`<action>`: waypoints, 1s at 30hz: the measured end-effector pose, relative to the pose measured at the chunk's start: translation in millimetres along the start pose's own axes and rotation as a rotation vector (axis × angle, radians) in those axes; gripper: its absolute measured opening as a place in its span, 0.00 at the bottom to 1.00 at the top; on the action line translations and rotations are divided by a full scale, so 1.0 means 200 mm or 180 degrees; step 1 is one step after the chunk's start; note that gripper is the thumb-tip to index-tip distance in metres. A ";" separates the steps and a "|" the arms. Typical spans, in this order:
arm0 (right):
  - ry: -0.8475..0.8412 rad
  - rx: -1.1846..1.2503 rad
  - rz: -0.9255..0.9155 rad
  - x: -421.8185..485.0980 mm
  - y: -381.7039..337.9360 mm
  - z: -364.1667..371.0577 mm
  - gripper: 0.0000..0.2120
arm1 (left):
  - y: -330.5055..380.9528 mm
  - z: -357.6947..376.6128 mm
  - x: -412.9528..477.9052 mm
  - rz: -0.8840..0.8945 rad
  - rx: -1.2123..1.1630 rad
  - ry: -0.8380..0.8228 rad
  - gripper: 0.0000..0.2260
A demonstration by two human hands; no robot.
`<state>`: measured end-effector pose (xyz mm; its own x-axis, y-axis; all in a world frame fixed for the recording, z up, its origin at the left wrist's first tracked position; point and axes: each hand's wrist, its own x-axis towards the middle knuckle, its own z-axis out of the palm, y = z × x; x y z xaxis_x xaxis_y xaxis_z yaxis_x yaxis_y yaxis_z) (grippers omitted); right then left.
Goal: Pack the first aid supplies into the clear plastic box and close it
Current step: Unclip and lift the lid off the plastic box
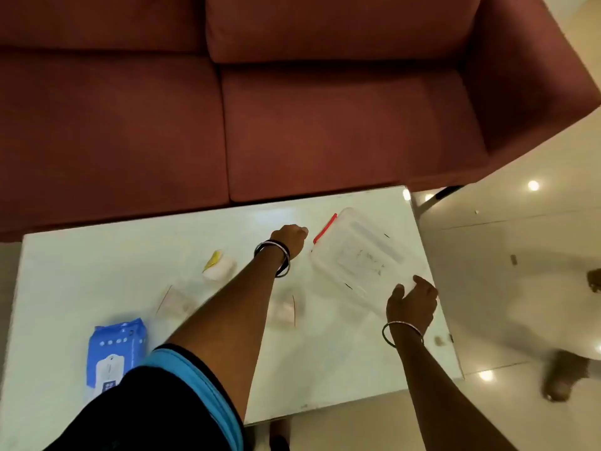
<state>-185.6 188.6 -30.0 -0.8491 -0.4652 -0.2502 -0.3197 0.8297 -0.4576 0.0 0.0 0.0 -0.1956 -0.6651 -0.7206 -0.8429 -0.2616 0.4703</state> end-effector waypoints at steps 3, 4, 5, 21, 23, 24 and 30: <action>0.0072 0.0280 0.0370 0.04 0.06 0.03 0.25 | 0.05 0.05 0.06 -0.0058 -0.0368 -0.0272 0.16; -0.0015 0.0330 0.0487 0.06 0.08 0.04 0.26 | 0.06 0.07 0.07 -0.0149 -0.0602 -0.0346 0.18; -0.0112 0.0369 0.0594 0.08 0.11 0.06 0.27 | 0.07 0.10 0.09 -0.0018 -0.0511 -0.0431 0.20; 0.0164 0.0843 0.0677 -0.06 0.23 0.03 0.18 | -0.22 0.20 -0.23 -0.0106 -0.2195 -0.0656 0.19; 0.0144 0.0937 0.0531 -0.15 0.25 -0.01 0.17 | -0.34 0.22 -0.35 -0.0196 -0.2372 -0.0583 0.19; 0.0158 0.0959 0.0443 -0.18 0.25 -0.03 0.17 | -0.38 0.24 -0.39 -0.0237 -0.2442 -0.0554 0.19; -0.0132 0.0883 0.0005 -0.44 0.32 -0.09 0.17 | -0.74 0.32 -0.69 -0.0532 -0.2514 -0.0260 0.12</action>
<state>-139.5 287.4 -22.7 -0.8297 -0.4810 -0.2833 -0.1861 0.7169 -0.6719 118.9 175.3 -2.7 -0.1603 -0.5284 -0.8337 -0.2674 -0.7898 0.5520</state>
